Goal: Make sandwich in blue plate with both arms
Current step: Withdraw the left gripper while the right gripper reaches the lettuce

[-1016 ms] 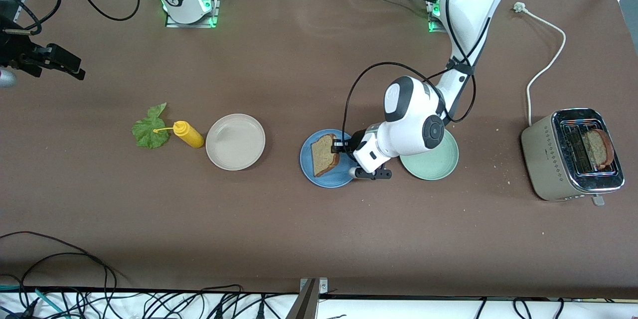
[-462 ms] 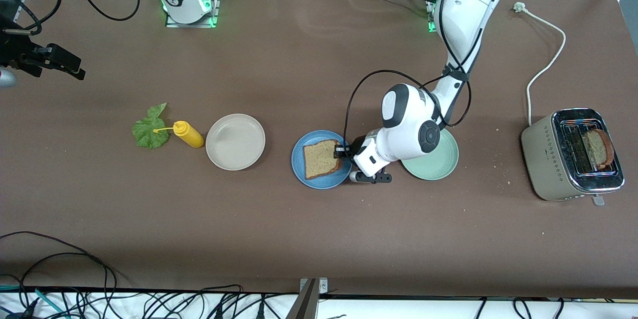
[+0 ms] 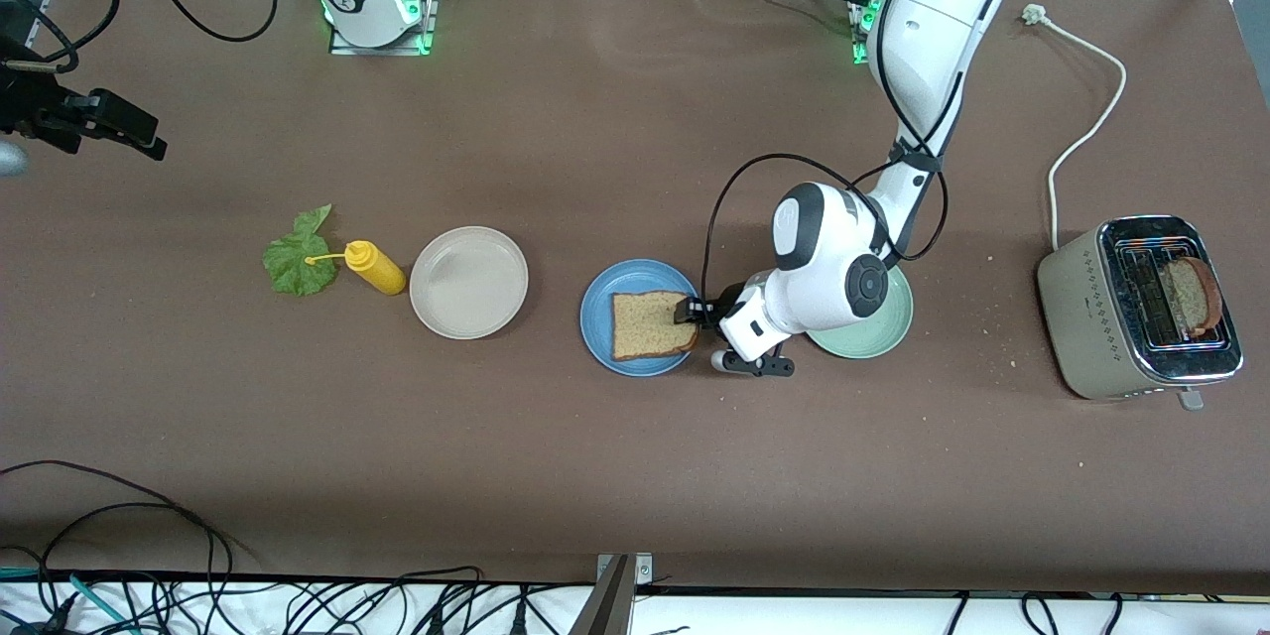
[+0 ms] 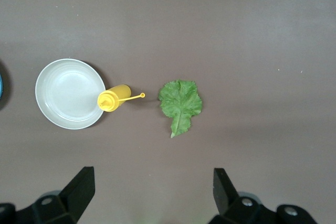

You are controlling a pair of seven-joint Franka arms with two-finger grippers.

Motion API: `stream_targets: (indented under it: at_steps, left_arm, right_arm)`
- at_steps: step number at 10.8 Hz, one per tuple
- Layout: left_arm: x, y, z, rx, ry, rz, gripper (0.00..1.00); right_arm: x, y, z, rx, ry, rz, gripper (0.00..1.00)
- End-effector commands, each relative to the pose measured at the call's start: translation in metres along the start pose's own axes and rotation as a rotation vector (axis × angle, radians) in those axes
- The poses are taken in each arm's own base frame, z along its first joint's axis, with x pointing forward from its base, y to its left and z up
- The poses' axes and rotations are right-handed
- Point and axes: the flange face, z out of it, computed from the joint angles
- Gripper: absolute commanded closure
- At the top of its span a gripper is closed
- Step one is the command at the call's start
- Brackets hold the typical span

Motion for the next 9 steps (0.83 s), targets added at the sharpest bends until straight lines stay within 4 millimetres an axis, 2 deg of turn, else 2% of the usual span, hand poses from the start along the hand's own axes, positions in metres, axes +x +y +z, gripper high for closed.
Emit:
stream_targets:
  at_steps: [1, 2, 4, 5, 6, 7, 9]
  left_arm:
    - [0.013, -0.017, -0.020, 0.013, 0.046, -0.004, 0.00]
    - [0.018, -0.017, -0.038, 0.011, 0.066, -0.010, 0.00]
    - [0.034, -0.035, -0.107, 0.000, 0.143, -0.042, 0.00]
    - [0.035, -0.042, -0.136, -0.010, 0.173, -0.056, 0.00]
    - [0.029, -0.047, -0.152, -0.008, 0.182, -0.060, 0.00]
    - [0.027, -0.052, -0.176, -0.017, 0.208, -0.073, 0.00]
    - [0.016, -0.051, -0.227, 0.044, 0.245, -0.022, 0.00]
  right_arm:
    - [0.010, 0.003, 0.023, 0.001, -0.058, -0.004, 0.00]
    - [0.011, 0.000, 0.024, -0.003, -0.062, -0.018, 0.00]
    - [0.013, 0.000, 0.033, -0.004, -0.077, -0.016, 0.00]
    - [0.022, 0.006, 0.051, -0.023, -0.111, -0.011, 0.00]
    - [0.034, 0.021, 0.078, -0.064, -0.154, 0.002, 0.00]
    - [0.042, 0.031, 0.096, -0.070, -0.182, -0.016, 0.00]
    - [0.058, 0.038, 0.145, -0.073, -0.244, -0.038, 0.00]
